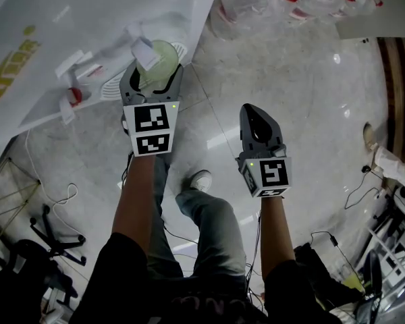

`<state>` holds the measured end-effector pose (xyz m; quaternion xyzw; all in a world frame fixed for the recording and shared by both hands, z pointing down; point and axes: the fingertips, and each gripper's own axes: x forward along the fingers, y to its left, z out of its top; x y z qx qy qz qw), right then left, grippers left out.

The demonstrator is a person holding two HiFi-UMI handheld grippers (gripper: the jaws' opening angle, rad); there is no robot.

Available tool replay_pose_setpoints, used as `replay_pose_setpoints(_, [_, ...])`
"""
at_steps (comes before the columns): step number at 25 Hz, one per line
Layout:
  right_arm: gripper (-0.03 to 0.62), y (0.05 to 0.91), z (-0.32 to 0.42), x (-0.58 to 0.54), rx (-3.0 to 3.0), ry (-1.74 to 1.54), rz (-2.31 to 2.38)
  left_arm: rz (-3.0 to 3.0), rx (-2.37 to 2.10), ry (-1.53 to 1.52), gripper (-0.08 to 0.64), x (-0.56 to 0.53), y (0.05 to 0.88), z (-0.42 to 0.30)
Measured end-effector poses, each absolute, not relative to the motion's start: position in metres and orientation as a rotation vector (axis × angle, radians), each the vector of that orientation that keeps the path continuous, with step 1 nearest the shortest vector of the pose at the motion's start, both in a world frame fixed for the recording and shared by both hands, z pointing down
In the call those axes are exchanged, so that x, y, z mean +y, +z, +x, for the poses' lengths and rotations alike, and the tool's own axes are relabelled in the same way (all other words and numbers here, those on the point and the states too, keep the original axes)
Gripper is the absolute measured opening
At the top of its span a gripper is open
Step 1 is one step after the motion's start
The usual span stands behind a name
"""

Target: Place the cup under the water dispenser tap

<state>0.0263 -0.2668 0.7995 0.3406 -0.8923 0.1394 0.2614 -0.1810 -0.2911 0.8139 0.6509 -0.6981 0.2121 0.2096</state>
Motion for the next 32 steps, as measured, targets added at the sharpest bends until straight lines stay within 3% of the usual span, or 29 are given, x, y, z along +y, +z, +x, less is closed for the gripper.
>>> replay_pose_setpoints(28, [0.015,0.792,0.033,-0.251,-2.411,0.386,0.950,1.783,-1.942,0.490,0.377,-0.258,0.809,-0.180])
replay_pose_setpoints(32, [0.014,0.780,0.032,-0.250,-2.433,0.378,0.967,1.796,-1.963,0.467,0.306,-0.245,0.797,-0.173])
